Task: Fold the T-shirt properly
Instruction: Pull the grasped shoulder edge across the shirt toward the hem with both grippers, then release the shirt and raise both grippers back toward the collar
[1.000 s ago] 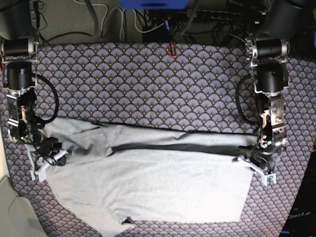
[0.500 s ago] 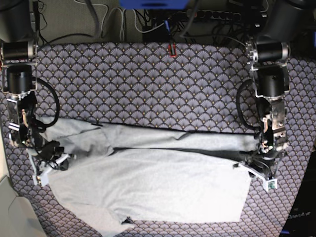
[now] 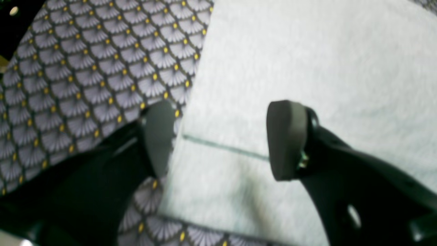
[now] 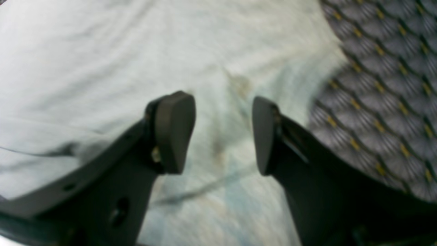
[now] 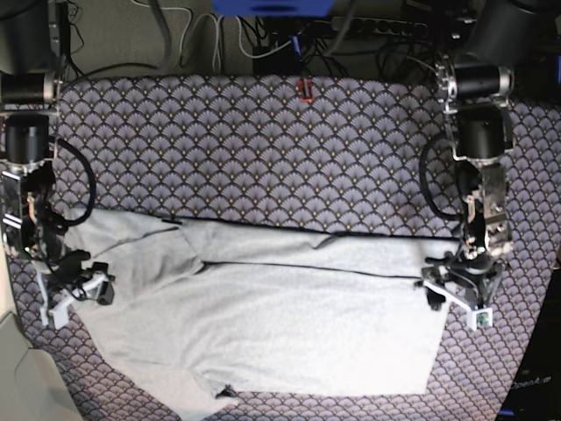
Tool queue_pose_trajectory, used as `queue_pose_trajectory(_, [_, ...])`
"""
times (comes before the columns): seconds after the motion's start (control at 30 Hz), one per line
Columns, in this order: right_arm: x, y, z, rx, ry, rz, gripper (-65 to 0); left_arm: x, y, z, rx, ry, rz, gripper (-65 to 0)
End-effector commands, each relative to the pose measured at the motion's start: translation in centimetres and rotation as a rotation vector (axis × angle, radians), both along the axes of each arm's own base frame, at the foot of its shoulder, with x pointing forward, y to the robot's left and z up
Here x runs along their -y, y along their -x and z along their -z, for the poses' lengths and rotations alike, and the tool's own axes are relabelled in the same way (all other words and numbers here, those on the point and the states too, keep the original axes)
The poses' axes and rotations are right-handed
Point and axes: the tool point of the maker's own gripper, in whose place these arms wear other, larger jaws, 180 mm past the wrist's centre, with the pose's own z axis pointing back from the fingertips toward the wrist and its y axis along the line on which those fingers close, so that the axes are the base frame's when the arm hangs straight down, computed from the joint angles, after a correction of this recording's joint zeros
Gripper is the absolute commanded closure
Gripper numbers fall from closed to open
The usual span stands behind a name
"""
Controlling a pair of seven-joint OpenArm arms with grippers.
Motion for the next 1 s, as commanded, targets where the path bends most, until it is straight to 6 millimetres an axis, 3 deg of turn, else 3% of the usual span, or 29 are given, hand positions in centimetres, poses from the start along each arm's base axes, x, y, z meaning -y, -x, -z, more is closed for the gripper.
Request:
queue_pose_trajectory(0.0, [1.4, -0.6, -2.0, 0.059, -0.003, 0.027, -31.9, -0.4, -0.8, -2.1, 0.062, -0.013, -0.002, -42.2])
queue_pose_trajectory(0.07, [2.7, 0.4, -1.4, 0.053, -0.017, 0.069, -31.9, -0.5, 0.0, -1.1, 0.042, -0.015, -0.002, -42.2])
queue_pose_trajectory(0.2, [4.7, 2.5, 0.1, 0.019, -0.013, 0.113, -31.9, -2.5, 1.7, 0.3, 0.023, 0.023, -0.076, -42.2])
queue_pose_trajectory(0.4, [5.2, 4.3, 2.0, -0.026, -0.002, 0.120, -31.9, -4.2, 2.6, 0.8, 0.017, 0.045, -0.128, -42.2])
queue_pose_trajectory(0.57, [5.4, 5.8, 3.5, -0.064, 0.001, 0.122, -31.9, -4.1, 3.2, 1.5, 0.003, 0.042, -0.128, -42.2])
queue_pose_trajectory(0.97, [5.2, 7.1, 4.9, -0.099, 0.000, 0.122, -31.7, -4.0, 3.8, 2.3, -0.016, 0.046, -0.128, -42.2])
